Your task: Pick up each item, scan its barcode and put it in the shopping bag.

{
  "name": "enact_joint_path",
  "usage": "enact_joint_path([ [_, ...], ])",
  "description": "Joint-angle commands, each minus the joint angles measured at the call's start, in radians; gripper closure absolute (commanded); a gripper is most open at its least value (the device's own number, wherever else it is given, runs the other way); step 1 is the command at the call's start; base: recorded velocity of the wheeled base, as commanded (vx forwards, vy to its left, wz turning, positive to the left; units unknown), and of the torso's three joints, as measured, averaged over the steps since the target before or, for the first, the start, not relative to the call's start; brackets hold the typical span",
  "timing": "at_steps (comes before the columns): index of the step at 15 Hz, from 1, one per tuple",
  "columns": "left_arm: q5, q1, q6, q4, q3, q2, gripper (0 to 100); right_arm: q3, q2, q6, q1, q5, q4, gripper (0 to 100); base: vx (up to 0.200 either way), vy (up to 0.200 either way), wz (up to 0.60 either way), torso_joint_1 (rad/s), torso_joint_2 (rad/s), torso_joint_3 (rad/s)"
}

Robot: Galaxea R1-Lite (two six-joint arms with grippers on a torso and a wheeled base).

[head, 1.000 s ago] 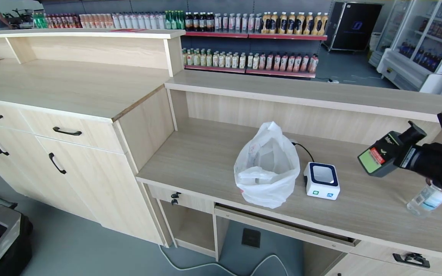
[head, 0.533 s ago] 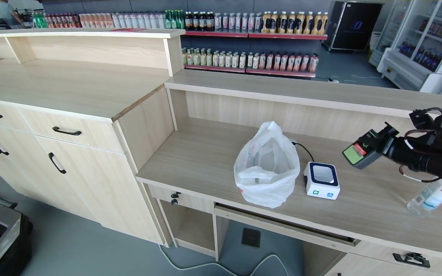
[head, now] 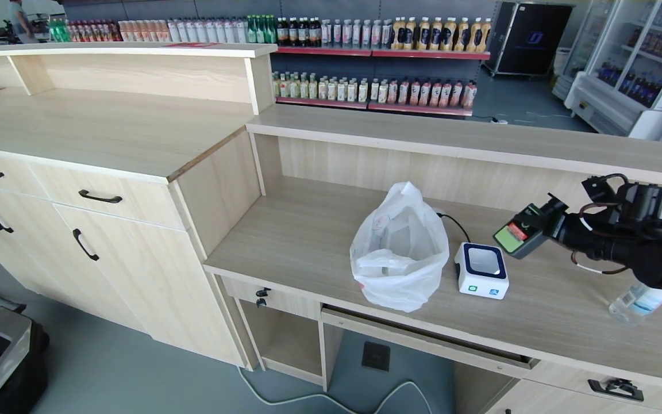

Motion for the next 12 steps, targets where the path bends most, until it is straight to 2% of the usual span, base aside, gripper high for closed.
enact_joint_path([
  [1,0.000,0.000,0.000,0.000,0.000,0.000,0,-0.042,0.049,-0.003,0.015,-0.002,0.000,100,0.000,0.000,0.00,0.000,0.00,0.000],
  [12,0.000,0.000,0.000,0.000,0.000,0.002,0,-0.083,0.100,-0.020,0.061,-0.013,0.003,100,0.000,0.000,0.00,0.000,0.00,0.000],
])
